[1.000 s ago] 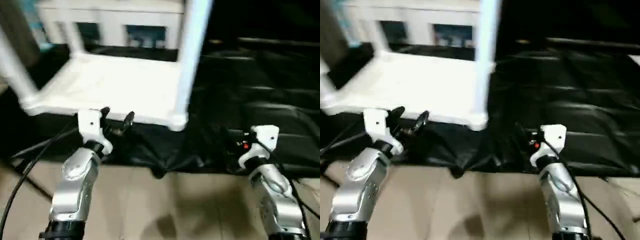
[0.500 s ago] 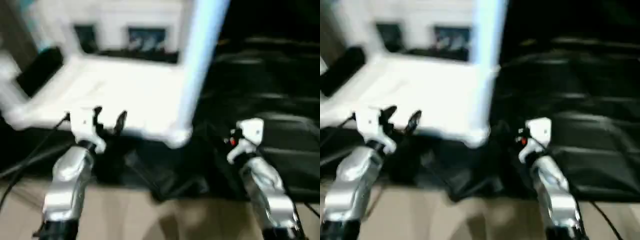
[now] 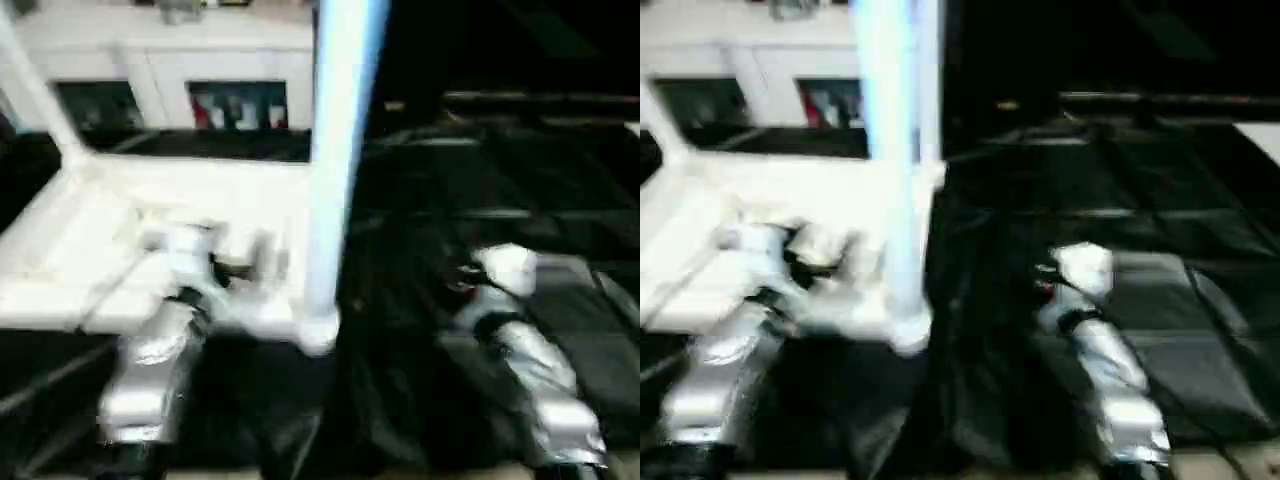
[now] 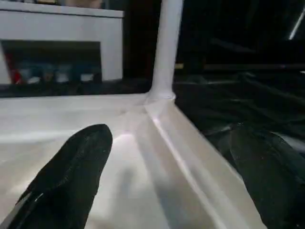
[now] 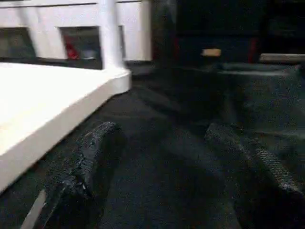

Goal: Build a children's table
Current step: Move to table

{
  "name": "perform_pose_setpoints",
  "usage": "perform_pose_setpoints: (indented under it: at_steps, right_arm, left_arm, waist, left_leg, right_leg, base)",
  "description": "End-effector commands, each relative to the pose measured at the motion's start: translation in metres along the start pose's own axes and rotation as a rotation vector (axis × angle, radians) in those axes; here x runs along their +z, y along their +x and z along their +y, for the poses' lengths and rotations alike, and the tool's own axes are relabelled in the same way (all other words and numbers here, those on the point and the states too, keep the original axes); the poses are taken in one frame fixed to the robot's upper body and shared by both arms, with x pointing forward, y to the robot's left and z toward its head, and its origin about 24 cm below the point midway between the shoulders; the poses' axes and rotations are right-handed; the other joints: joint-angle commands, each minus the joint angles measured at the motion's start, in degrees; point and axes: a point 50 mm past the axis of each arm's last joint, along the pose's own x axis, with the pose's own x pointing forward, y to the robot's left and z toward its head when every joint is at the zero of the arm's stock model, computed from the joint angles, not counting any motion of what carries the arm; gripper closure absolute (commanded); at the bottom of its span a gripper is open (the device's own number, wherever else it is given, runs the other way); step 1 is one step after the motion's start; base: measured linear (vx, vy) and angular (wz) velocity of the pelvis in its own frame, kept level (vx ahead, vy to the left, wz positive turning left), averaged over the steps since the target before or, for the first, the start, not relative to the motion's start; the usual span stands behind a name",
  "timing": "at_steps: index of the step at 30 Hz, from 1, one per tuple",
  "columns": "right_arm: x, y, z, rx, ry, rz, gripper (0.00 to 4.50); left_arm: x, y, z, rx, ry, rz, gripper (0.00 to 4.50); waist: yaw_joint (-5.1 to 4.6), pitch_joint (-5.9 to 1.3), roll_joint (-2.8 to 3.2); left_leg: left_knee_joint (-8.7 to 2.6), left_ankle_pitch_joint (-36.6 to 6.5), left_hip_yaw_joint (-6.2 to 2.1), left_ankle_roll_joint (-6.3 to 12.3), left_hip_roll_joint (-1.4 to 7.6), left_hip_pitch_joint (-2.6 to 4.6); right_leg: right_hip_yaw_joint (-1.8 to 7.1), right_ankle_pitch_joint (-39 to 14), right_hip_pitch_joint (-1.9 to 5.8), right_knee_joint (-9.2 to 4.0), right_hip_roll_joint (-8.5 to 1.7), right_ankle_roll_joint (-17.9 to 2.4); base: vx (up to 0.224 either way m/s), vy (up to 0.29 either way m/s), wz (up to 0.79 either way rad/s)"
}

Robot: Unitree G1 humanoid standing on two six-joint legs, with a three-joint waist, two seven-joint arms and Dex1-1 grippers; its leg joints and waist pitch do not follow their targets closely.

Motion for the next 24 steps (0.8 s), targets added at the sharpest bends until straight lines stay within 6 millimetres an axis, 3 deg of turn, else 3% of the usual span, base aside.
perform_pose_setpoints:
  at_steps: [1, 2, 3, 4, 5, 6, 7, 8, 9, 10, 11, 12, 13, 14, 15, 18, 19, 20, 21, 22, 24]
  right_arm:
    - [0.006, 0.004, 0.008, 0.04, -0.01, -0.029, 1.18]
    - [0.006, 0.004, 0.008, 0.04, -0.01, -0.029, 1.18]
    - [0.008, 0.002, 0.009, 0.091, -0.012, -0.033, 1.18]
    - [0.009, 0.001, 0.01, 0.146, -0.018, -0.029, 1.18]
    - [0.01, -0.002, 0.011, 0.201, -0.029, -0.02, 1.18]
    - [0.01, -0.004, 0.01, 0.252, -0.039, 0.002, 1.18]
    - [0.009, -0.005, 0.01, 0.28, -0.045, 0.017, 1.18]
    - [0.009, -0.007, 0.008, 0.317, -0.07, 0.038, 1.18]
    - [0.009, -0.008, 0.007, 0.333, -0.082, 0.047, 1.18]
    - [0.009, -0.009, 0.002, 0.372, -0.101, 0.067, 1.18]
    - [0.009, -0.009, 0.002, 0.372, -0.101, 0.067, 1.18]
    - [0.011, -0.009, -0.002, 0.42, -0.155, 0.086, 1.18]
    - [0.011, -0.008, -0.003, 0.437, -0.18, 0.094, 1.18]
    - [0.011, -0.007, -0.004, 0.449, -0.194, 0.099, 1.18]
    - [0.012, -0.007, -0.004, 0.496, -0.196, 0.117, 1.18]
    - [0.013, -0.009, -0.002, 0.611, -0.243, 0.171, 1.18]
    - [0.013, -0.009, -0.003, 0.62, -0.247, 0.178, 1.18]
    - [0.015, -0.009, -0.001, 0.697, -0.28, 0.218, 1.18]
    - [0.018, -0.01, 0.001, 0.747, -0.287, 0.237, 1.18]
    - [0.019, -0.01, 0.002, 0.766, -0.289, 0.243, 1.18]
    - [0.022, -0.011, 0.006, 0.85, -0.293, 0.27, 1.18]
  left_arm:
    - [0.003, -0.005, 0.007, -0.015, -0.001, -0.006, 0.08]
    - [0.003, -0.005, 0.007, -0.015, -0.001, -0.006, 0.08]
    - [0.002, -0.009, 0.007, -0.08, 0.021, 0.008, 0.08]
    - [0.002, -0.012, 0.007, -0.149, 0.038, 0.017, 0.08]
    - [0.001, -0.016, 0.007, -0.221, 0.04, 0.044, 0.08]
    - [0.0, -0.019, 0.008, -0.284, 0.031, 0.074, 0.08]
    - [-0.001, -0.021, 0.009, -0.32, 0.024, 0.092, 0.08]
    - [-0.001, -0.023, 0.011, -0.382, 0.037, 0.129, 0.08]
    - [-0.002, -0.025, 0.012, -0.41, 0.043, 0.147, 0.08]
    - [-0.001, -0.029, 0.015, -0.51, 0.073, 0.203, 0.08]
    - [-0.001, -0.029, 0.015, -0.51, 0.073, 0.203, 0.08]
    - [-0.001, -0.028, 0.024, -0.568, 0.158, 0.279, 0.08]
    - [-0.001, -0.028, 0.028, -0.59, 0.205, 0.32, 0.08]
    - [-0.002, -0.028, 0.031, -0.606, 0.234, 0.346, 0.08]
    - [-0.001, -0.029, 0.032, -0.673, 0.247, 0.388, 0.08]
    - [0.0, -0.029, 0.03, -0.819, 0.231, 0.474, 0.08]
    - [0.0, -0.029, 0.03, -0.831, 0.233, 0.483, 0.08]
    - [-0.002, -0.027, 0.03, -0.894, 0.25, 0.556, 0.08]
    - [-0.003, -0.024, 0.03, -0.918, 0.274, 0.588, 0.08]
    - [-0.004, -0.022, 0.03, -0.924, 0.281, 0.595, 0.25]
    - [-0.003, -0.013, 0.029, -0.95, 0.296, 0.614, 0.35]
  waist:
    - [1.58, -2.41, -0.79]
    - [2.05, -3.22, 2.04]
    - [0.88, -3.96, 3.22]
    - [0.5, -4.91, 3.84]
    - [0.15, -5.24, 3.88]
    - [0.75, -4.84, 3.15]
    - [0.97, -4.56, 2.35]
    - [1.97, -3.89, 1.55]
    - [2.36, -3.52, 1.08]
    - [3.37, -3.17, 1.41]
    - [3.13, -2.75, 1.73]
    - [2.69, -2.2, 2.59]
    - [2.41, -1.93, 2.42]
    - [2.26, -1.75, 2.4]
    - [2.24, -1.64, 2.45]
    - [2.44, -1.49, 2.82]
    - [2.5, -0.93, 3.17]
    - [2.43, -1.13, 3.24]
    - [2.38, -1.18, 3.57]
    - [2.57, -1.38, 3.34]
    - [2.8, -1.91, 3.49]
  left_leg:
    - [-4.08, 15.6, -0.47, -0.33, 2.52, -4.08]
    - [-9.18, 23.7, -0.6, 0.88, 4.43, -3.11]
    - [-9.03, 31.7, -2.02, 6.0, 7.12, -1.81]
    - [-8.13, 37.7, -4.18, 9.62, 9.91, 1.1]
    - [-6.98, 54.9, -7.02, 14.85, 12.68, 4.18]
    - [-6.95, 57.2, -6.52, 15.09, 11.83, 3.58]
    - [-7.12, 52.3, -5.46, 14.25, 10.41, 2.5]
    - [-7.3, 36.4, -1.76, 10.91, 6.56, -0.46]
    - [-7.9, 27.3, -0.65, 9.05, 5.52, -1.66]
    - [-9.26, 12.3, -0.02, 5.45, 6.43, -1.49]
    - [-10.7, 2.4, -0.03, 3.04, 7.33, -1.12]
    - [-11.67, -6.8, 0.34, 0.41, 7.99, -0.5]
    - [-12.15, -10.9, 0.46, -1.01, 8.17, -0.28]
    - [-12.58, -15.8, 0.76, -3.77, 8.21, 0.09]
    - [-12.85, -17.7, 1.0, -5.32, 8.18, 0.37]
    - [-13.41, -18.1, 1.12, -6.55, 8.48, 0.45]
    - [-13.53, -22.0, 1.23, -7.36, 8.32, 1.0]
    - [-13.6, -23.1, 0.95, -7.81, 8.32, 1.09]
    - [-13.67, -22.7, 0.84, -7.62, 8.24, 0.93]
    - [-13.66, -20.9, 1.04, -7.07, 8.38, 0.9]
    - [-13.34, -13.5, 1.62, -4.71, 8.39, 0.36]
  right_leg:
    - [2.96, 8.3, 5.42, -6.12, -6.37, -14.8]
    - [0.02, 15.8, 4.24, -3.84, -3.51, -13.6]
    - [-1.52, 20.4, 2.54, -0.35, 0.06, -9.1]
    - [-1.1, 20.0, 0.39, 1.18, -0.04, -7.1]
    - [1.19, 15.3, -2.97, 1.31, -2.12, -4.0]
    - [2.5, 13.9, -3.23, 0.1, -3.57, -2.2]
    - [2.82, 14.7, -2.54, -0.93, -3.84, -2.1]
    - [2.7, 16.7, -0.94, -2.23, -4.08, -4.8]
    - [2.84, 16.1, 0.11, -2.62, -4.52, -5.6]
    - [2.87, 10.5, 0.47, -3.46, -4.97, -8.0]
    - [2.49, 4.5, 0.53, -3.53, -4.38, -10.3]
    - [2.18, -3.0, -0.2, -4.02, -3.7, -11.8]
    - [2.16, -7.0, -0.24, -4.24, -3.57, -12.1]
    - [2.28, -13.1, -0.34, -4.62, -3.77, -11.6]
    - [2.51, -17.0, -0.42, -5.08, -4.16, -10.6]
    - [2.69, -17.8, -0.6, -5.37, -4.37, -9.8]
    - [2.8, -22.0, -1.17, -6.18, -4.4, -9.2]
    - [2.91, -23.4, -0.76, -6.03, -4.76, -9.1]
    - [2.89, -23.3, -0.56, -6.02, -4.69, -8.9]
    - [2.9, -21.4, -0.47, -5.89, -4.73, -9.0]
    - [2.66, -13.6, 0.13, -5.33, -4.85, -10.9]
  base:
    - [0.155, -0.054, -0.07]
    - [0.147, -0.014, -0.04]
    - [0.143, 0.02, -0.04]
    - [0.143, 0.02, -0.04]
    - [0.092, 0.037, -0.07]
    - [0.024, 0.061, -0.03]
    - [0.024, 0.061, -0.03]
    - [-0.015, 0.05, 0.0]
    - [0.0, 0.0, 0.0]
    - [0.0, 0.0, 0.0]
    - [-0.071, -0.005, 0.05]
    - [-0.085, -0.009, 0.03]
    - [-0.085, -0.009, 0.03]
    - [-0.092, 0.0, 0.0]
    - [-0.09, 0.009, -0.03]
    - [-0.077, 0.014, -0.03]
    - [-0.068, 0.018, -0.03]
    - [-0.055, 0.026, -0.05]
    - [0.0, 0.0, 0.0]
    - [0.0, 0.0, 0.0]
    - [0.0, 0.0, 0.0]
